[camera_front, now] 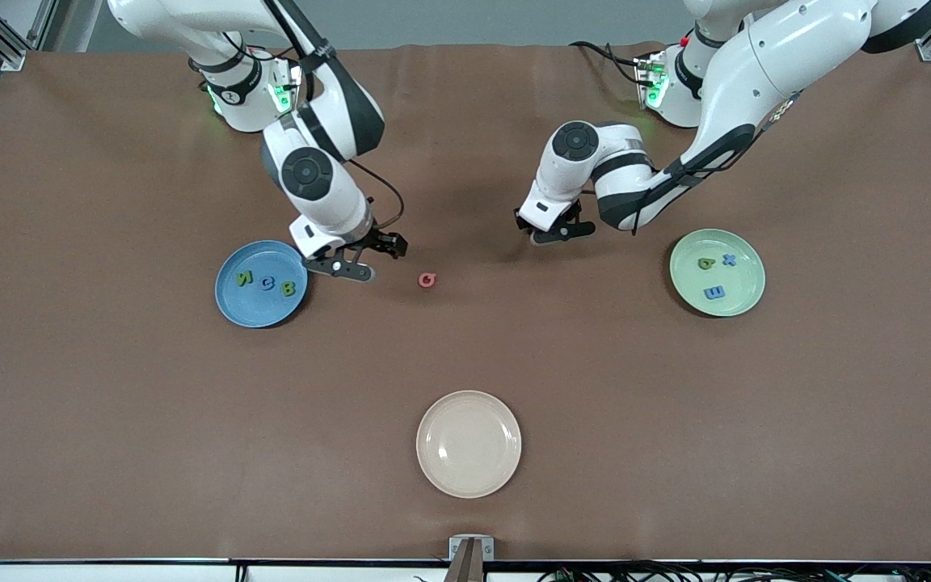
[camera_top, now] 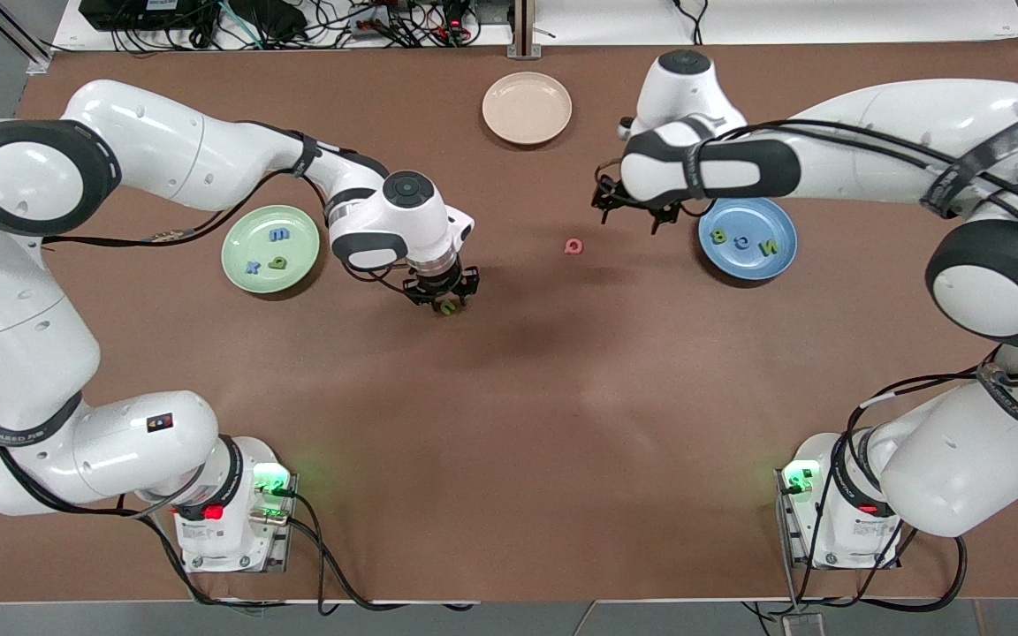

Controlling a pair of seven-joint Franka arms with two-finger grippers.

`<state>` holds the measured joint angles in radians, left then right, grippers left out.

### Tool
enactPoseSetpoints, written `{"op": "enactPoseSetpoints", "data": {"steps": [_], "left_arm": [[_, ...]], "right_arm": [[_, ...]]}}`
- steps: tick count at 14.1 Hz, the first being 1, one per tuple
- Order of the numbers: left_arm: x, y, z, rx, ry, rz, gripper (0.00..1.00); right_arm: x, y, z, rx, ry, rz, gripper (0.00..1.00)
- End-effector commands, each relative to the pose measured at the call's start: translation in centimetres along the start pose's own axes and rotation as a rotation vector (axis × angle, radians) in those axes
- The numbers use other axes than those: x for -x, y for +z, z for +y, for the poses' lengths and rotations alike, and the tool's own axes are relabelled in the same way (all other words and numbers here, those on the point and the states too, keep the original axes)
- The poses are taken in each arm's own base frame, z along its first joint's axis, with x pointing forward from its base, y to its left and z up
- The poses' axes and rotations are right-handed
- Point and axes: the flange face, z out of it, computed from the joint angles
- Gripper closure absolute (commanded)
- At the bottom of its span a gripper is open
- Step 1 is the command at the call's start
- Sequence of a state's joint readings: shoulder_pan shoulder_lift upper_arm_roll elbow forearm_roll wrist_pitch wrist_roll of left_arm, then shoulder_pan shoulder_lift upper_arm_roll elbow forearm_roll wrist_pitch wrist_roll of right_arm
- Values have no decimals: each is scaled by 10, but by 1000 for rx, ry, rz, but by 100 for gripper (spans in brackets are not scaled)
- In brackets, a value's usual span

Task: Sort uppercase to blue plate, lowercase to green plate
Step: 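Grasp the green n with the left gripper while the right gripper grasps the Q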

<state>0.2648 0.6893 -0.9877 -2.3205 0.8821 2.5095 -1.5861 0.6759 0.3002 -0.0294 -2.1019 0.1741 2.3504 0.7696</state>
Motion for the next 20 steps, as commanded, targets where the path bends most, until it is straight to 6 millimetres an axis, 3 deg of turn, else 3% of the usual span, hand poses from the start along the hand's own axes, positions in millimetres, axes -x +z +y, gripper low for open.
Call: {"op": "enactPoseSetpoints", "data": {"steps": [1,6,8,10,16,20], "left_arm": [[2,-1,3,4,-20,18,55],[3,0,3,0,-22,18,69],[3,0,3,-2,-23,18,75],[2,0,2,-3,-25,19,80],[-8,-7,-3,-7,-60,41,92],[-33,-24,-6,-78,-76,103,94]], "right_arm": [[11,29,-27,-9,24,22,0],[14,55,-69,-4,48,37,5],[11,61,-76,-13,52,45,15],[8,69,-78,-6,57,44,22],[-4,81,-77,-17,68,61,24],[-11,101,-73,-26,68,86,28]]}}
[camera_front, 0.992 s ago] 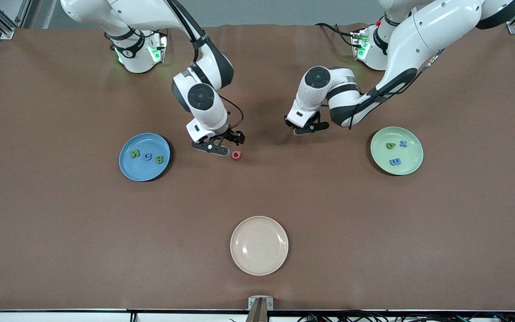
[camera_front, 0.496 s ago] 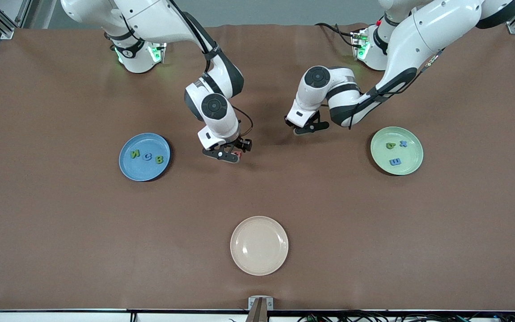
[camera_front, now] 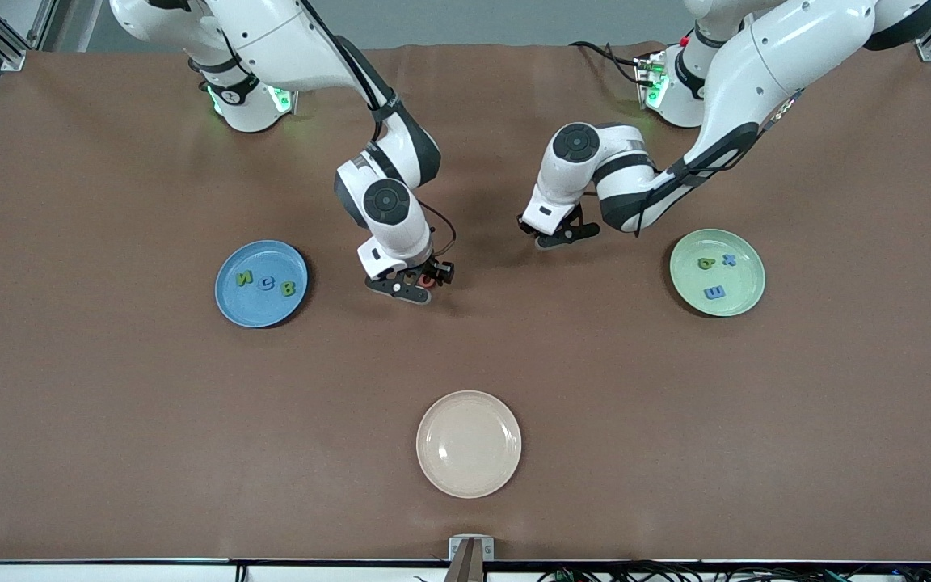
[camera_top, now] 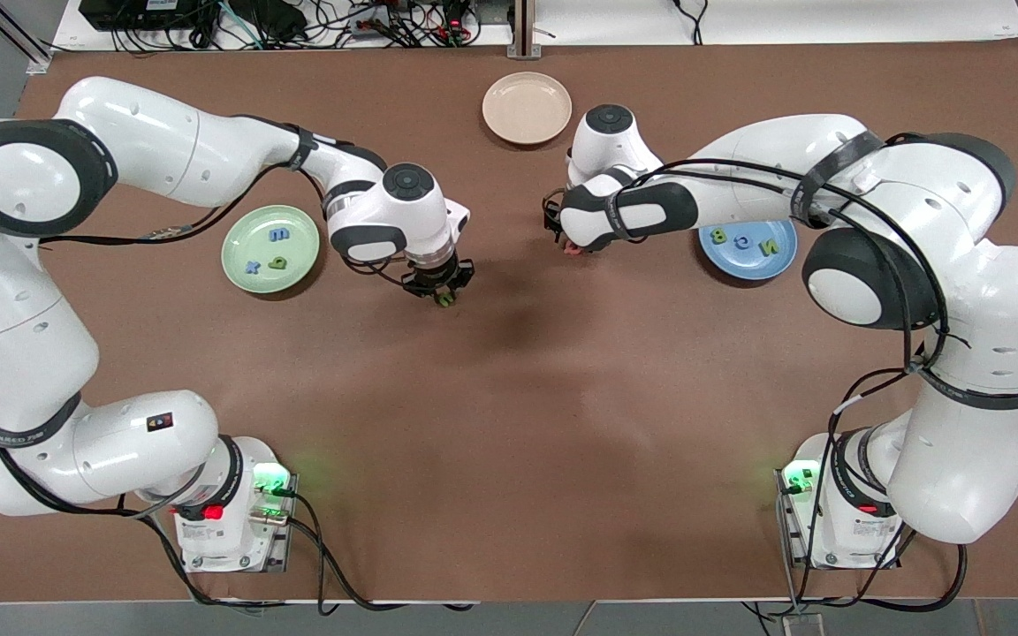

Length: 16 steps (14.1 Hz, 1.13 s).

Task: Sort uppercase to blue plate, lowercase to green plate
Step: 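Grasp the green n with the left gripper while the right gripper grasps the Q, then drop the n with the left gripper while the right gripper drops the Q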

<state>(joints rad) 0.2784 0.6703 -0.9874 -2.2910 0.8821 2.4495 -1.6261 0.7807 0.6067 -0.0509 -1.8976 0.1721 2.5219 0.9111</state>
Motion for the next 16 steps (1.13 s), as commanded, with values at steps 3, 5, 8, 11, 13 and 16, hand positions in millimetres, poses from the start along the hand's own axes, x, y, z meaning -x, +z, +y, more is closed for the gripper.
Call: {"op": "enactPoseSetpoints", "data": {"steps": [3,5,8,11,13,16], "left_arm": [[-38,-25,-13,-34,0,72,94],[-55,-32,-27,-43,16,72,94],[-87,-35,-59,-61,40,60,94],[-111,-38,-87,-70,51,52,94],[-129,-46,-107,-75,82,49,94],[-148,-52,-133,-88,117,40,94]], "right_arm": [[-9,9,2,8,3,28,34],[-9,9,2,8,3,28,39],[-10,9,3,10,3,28,58],[-9,10,4,18,2,23,83],[-11,10,5,20,6,21,97],[-18,6,9,19,7,21,100]]}}
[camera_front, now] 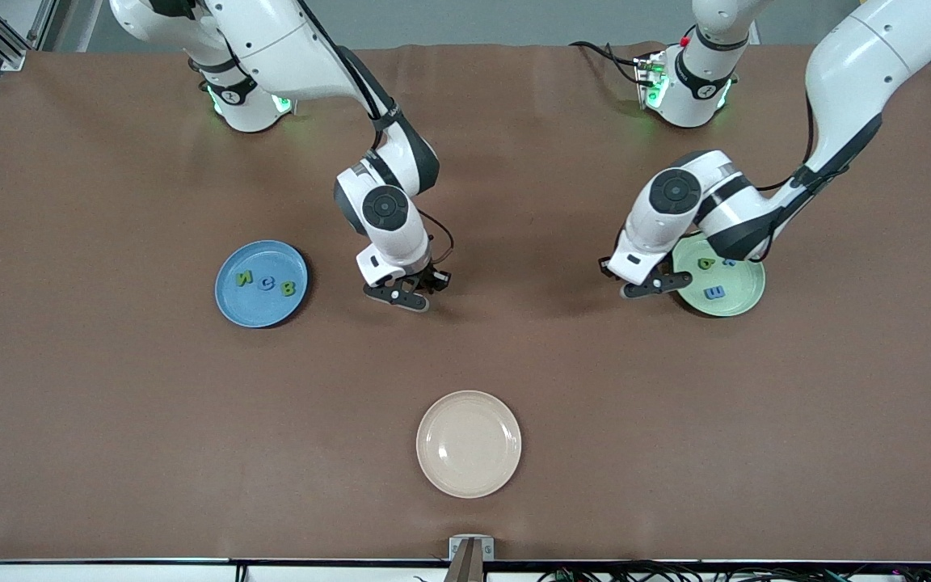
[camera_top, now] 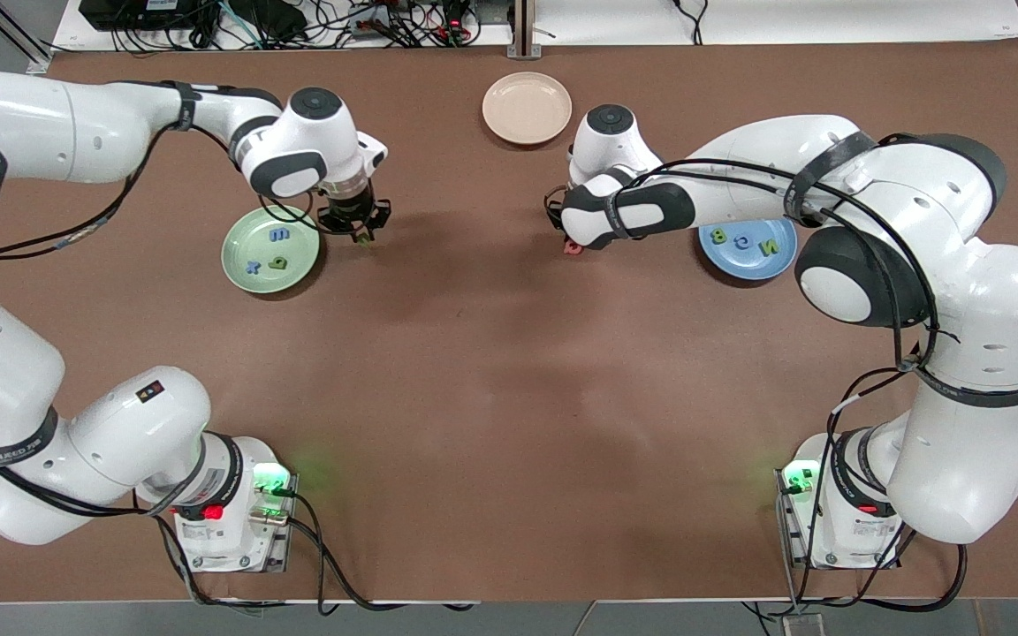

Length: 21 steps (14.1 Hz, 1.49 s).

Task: Sort uppercase to blue plate, lowercase to green plate
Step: 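Drop the n with the left gripper while the right gripper drops the Q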

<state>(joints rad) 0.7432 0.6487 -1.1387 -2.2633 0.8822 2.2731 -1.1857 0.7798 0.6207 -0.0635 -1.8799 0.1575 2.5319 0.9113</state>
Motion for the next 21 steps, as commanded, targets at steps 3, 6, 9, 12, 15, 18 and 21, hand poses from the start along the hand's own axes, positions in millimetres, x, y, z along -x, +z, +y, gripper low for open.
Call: {"op": "enactPoseSetpoints", "data": {"steps": [3,6,9,12,15,18,21], "left_arm": [[-20,-7,-47,-34,54,7,94],[-34,-8,-82,-49,82,-9,94],[-40,-3,-107,-49,107,-26,94],[-46,3,-132,-38,129,-44,94],[-49,8,-144,-40,140,-46,94],[-53,17,-153,-41,139,-45,94],[-55,25,-157,-43,143,-46,94]], "right_arm": [[-29,-7,24,58,-21,-33,100],[-60,-36,44,104,-62,-89,100],[-95,-68,84,147,-135,-139,100],[-126,-92,133,202,-216,-171,99],[-137,-99,173,221,-258,-213,99],[-130,-88,200,248,-259,-243,99],[-125,-87,221,263,-250,-257,99]]}}
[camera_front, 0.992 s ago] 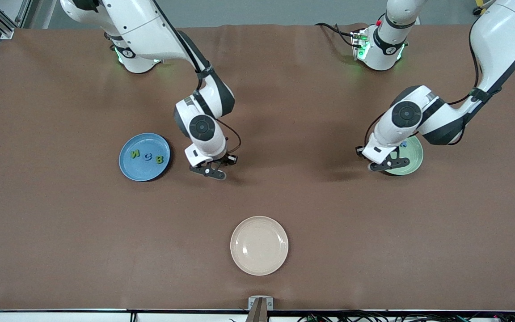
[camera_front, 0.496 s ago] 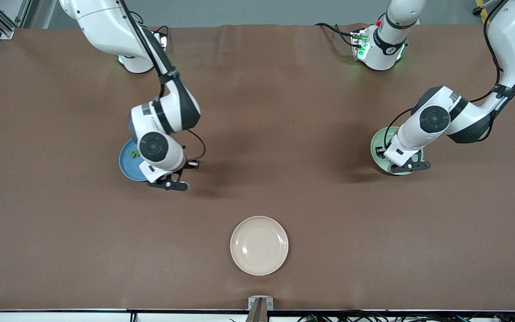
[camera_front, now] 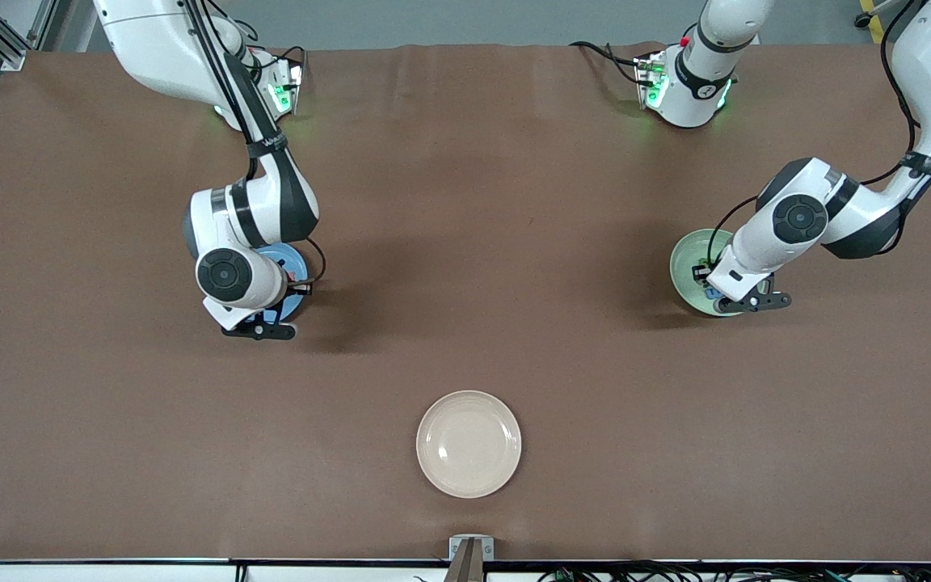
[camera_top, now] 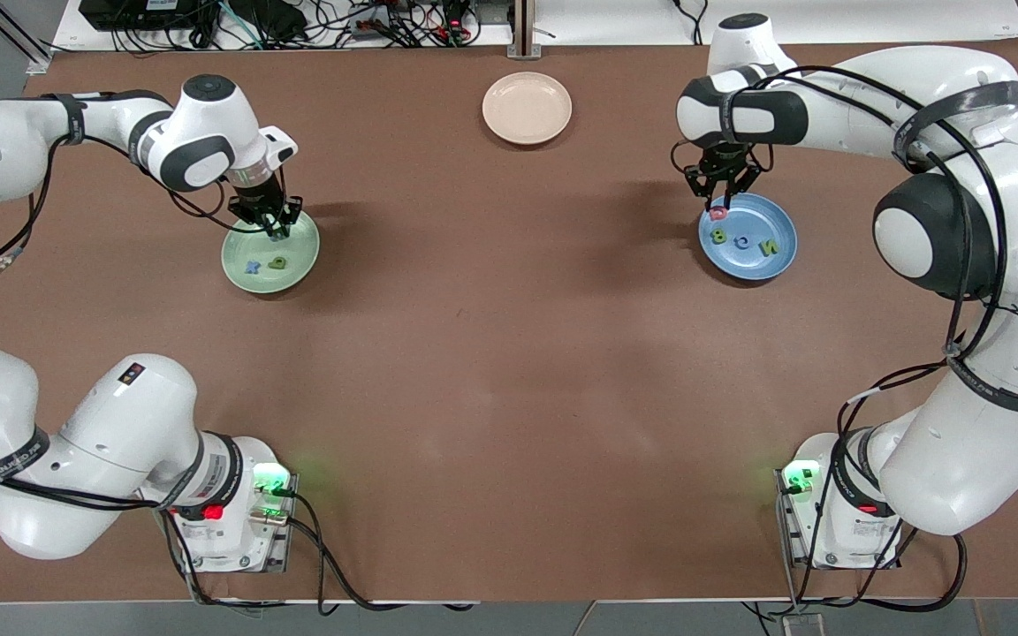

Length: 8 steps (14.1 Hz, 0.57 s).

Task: Sort uppercase to blue plate, lowercase to green plate
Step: 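Drop the n with the left gripper while the right gripper drops the Q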

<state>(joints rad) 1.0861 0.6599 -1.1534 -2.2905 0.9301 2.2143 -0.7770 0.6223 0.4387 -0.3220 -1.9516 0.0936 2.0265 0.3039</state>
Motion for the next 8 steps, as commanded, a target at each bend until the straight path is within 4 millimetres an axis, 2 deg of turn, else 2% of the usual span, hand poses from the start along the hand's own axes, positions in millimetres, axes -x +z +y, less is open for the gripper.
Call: {"op": "enactPoseSetpoints", "data": {"steps": [1,8], "left_arm": [[-1,7,-4,-1,16,10,94],[-2,18,-10,-6,24,15,92]], "right_arm": [[19,3,19,3,-6,-8,99],[32,36,31,7,10,-26,97]]}}
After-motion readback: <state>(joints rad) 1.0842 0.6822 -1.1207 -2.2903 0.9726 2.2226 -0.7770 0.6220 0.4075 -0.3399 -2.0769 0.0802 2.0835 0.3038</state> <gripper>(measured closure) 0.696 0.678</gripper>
